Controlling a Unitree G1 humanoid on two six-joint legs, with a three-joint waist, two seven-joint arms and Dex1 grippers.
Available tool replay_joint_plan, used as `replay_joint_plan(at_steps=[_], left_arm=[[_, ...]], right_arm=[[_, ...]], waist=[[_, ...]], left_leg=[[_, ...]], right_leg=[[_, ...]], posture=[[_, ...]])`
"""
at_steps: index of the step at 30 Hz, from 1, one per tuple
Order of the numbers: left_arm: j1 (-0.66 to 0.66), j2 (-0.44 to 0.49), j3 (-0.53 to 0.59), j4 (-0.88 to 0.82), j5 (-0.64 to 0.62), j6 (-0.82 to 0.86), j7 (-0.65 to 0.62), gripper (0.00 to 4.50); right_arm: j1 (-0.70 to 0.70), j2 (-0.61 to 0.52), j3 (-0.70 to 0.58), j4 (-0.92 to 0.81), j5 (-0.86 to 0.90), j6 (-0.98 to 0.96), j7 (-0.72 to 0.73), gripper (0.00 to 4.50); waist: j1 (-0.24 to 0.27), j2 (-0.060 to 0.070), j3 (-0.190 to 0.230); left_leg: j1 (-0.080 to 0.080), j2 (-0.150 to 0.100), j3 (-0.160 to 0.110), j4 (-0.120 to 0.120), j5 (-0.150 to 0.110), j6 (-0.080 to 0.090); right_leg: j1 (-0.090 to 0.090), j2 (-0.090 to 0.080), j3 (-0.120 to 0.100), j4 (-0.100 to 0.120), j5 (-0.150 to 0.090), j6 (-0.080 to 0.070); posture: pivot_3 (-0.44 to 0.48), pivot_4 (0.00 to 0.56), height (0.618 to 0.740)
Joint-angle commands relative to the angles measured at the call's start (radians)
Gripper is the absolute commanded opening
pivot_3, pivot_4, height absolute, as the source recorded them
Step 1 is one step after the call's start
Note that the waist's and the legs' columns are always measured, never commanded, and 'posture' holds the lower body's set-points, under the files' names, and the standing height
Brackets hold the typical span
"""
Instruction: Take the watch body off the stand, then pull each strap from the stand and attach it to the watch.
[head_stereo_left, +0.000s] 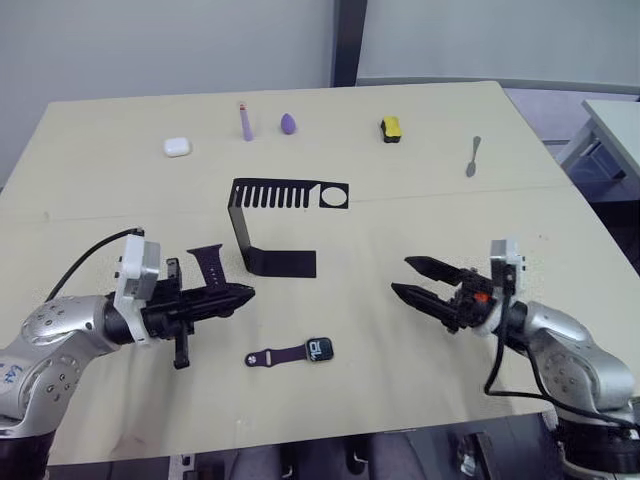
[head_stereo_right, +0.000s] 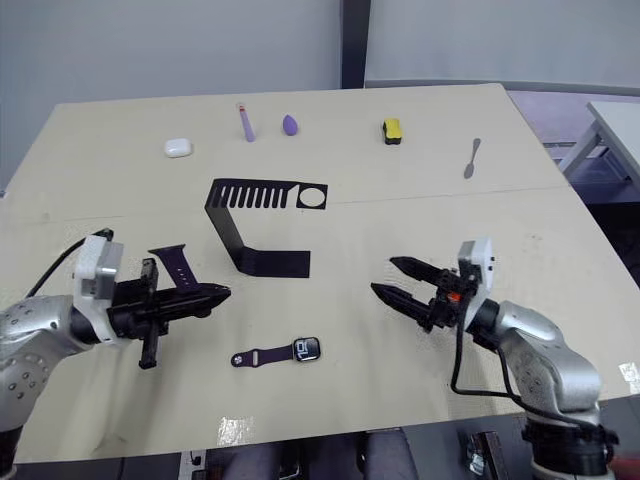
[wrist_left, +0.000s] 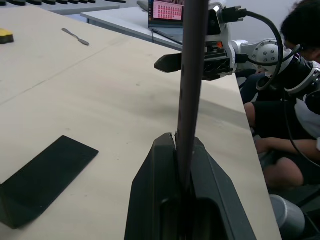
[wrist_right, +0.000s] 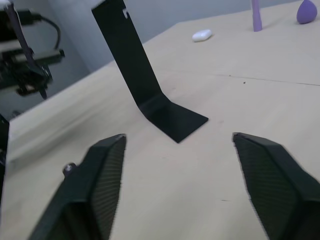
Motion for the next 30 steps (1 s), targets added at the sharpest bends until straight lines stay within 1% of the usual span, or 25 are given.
replay_joint_plan(at_steps=[1, 3, 7, 10, 14, 16, 19, 24, 27, 28, 29, 30], left_arm=[[-0.013, -0.039, -0.050, -0.022, -0.023, 0.021, -0.009, 0.00], [-0.019, -0.058, -0.078, -0.035, -0.017, 0.028, -0.004, 0.00], [-0.044, -0.078, -0.165, -0.071, -0.066, 0.138, 0.015, 0.00], [-0.092, -0.091, -0.212, -0.074, -0.107, 0.228, 0.046, 0.00], [-0.178, -0.123, -0.305, -0.058, -0.104, 0.317, 0.060, 0.00], [-0.215, -0.156, -0.335, -0.040, -0.104, 0.348, 0.078, 0.00], [-0.244, -0.172, -0.362, -0.024, -0.093, 0.392, 0.086, 0.00], [-0.268, -0.201, -0.364, -0.006, -0.083, 0.409, 0.105, 0.00], [-0.279, -0.219, -0.360, -0.005, -0.087, 0.416, 0.114, 0.00], [-0.282, -0.225, -0.358, -0.004, -0.086, 0.415, 0.117, 0.00], [-0.285, -0.230, -0.355, -0.003, -0.088, 0.418, 0.121, 0.00], [-0.289, -0.236, -0.352, -0.001, -0.091, 0.420, 0.125, 0.00]], right_arm=[[0.046, 0.057, -0.023, -0.131, 0.191, 0.087, -0.146, 4.46], [0.059, 0.086, -0.005, -0.170, 0.253, 0.114, -0.209, 4.46], [0.075, 0.143, 0.073, -0.239, 0.361, 0.158, -0.313, 4.46], [0.075, 0.136, 0.131, -0.272, 0.375, 0.173, -0.332, 4.46], [0.018, 0.160, 0.176, -0.231, 0.382, 0.169, -0.377, 4.46], [-0.007, 0.166, 0.203, -0.216, 0.398, 0.186, -0.387, 4.46], [-0.031, 0.169, 0.232, -0.207, 0.418, 0.202, -0.399, 4.46], [-0.050, 0.183, 0.273, -0.185, 0.373, 0.180, -0.383, 4.46], [-0.054, 0.194, 0.288, -0.177, 0.351, 0.159, -0.372, 3.66], [-0.054, 0.198, 0.292, -0.176, 0.345, 0.154, -0.369, 3.09], [-0.054, 0.203, 0.295, -0.174, 0.337, 0.149, -0.370, 2.66], [-0.053, 0.211, 0.296, -0.171, 0.335, 0.143, -0.372, 2.66]], waist=[[0.002, 0.000, 0.000], [0.001, 0.000, 0.000], [0.001, 0.000, 0.000], [0.002, 0.000, 0.000], [0.003, 0.000, 0.000], [0.002, 0.000, 0.000], [0.002, 0.000, 0.000], [0.003, 0.000, 0.000], [0.004, -0.001, 0.000], [0.004, -0.001, 0.000], [0.003, -0.001, 0.000], [0.003, -0.001, 0.000]], left_leg=[[0.000, 0.000, 0.000, 0.000, 0.000, 0.000], [0.000, 0.000, 0.000, 0.001, 0.001, 0.001], [0.000, -0.001, 0.000, 0.001, 0.000, -0.001], [0.000, -0.001, 0.000, 0.001, 0.002, 0.001], [0.000, -0.003, 0.000, 0.001, 0.003, 0.002], [0.000, -0.005, 0.000, 0.001, 0.003, 0.003], [0.000, -0.006, 0.000, 0.001, 0.004, 0.004], [-0.001, -0.006, -0.001, 0.001, 0.004, 0.004], [-0.001, -0.007, -0.001, 0.001, 0.004, 0.005], [-0.001, -0.007, -0.001, 0.001, 0.005, 0.005], [-0.001, -0.008, -0.001, 0.002, 0.005, 0.006], [-0.001, -0.008, -0.001, 0.002, 0.005, 0.006]], right_leg=[[0.000, 0.000, 0.001, 0.000, 0.000, 0.000], [0.000, -0.001, 0.002, 0.000, 0.000, 0.000], [0.000, -0.002, 0.004, 0.001, 0.000, 0.000], [0.000, -0.002, 0.004, 0.002, 0.000, 0.000], [0.000, -0.001, 0.004, 0.002, 0.000, 0.000], [0.000, -0.001, 0.004, 0.002, 0.000, 0.001], [0.000, -0.001, 0.004, 0.002, 0.001, 0.002], [-0.001, -0.001, 0.004, 0.003, 0.001, 0.002], [0.000, -0.002, 0.004, 0.003, 0.001, 0.002], [0.000, -0.002, 0.004, 0.003, 0.001, 0.003], [0.000, -0.002, 0.004, 0.003, 0.002, 0.003], [0.000, -0.002, 0.004, 0.003, 0.002, 0.003]], posture=[[0.000, 0.150, 0.740], [0.000, 0.150, 0.740], [0.000, 0.150, 0.740], [0.000, 0.150, 0.740], [0.000, 0.150, 0.740], [0.000, 0.150, 0.740], [0.000, 0.150, 0.740], [0.000, 0.150, 0.740], [0.000, 0.150, 0.740], [0.000, 0.150, 0.740], [0.000, 0.150, 0.740], [0.000, 0.150, 0.740]])
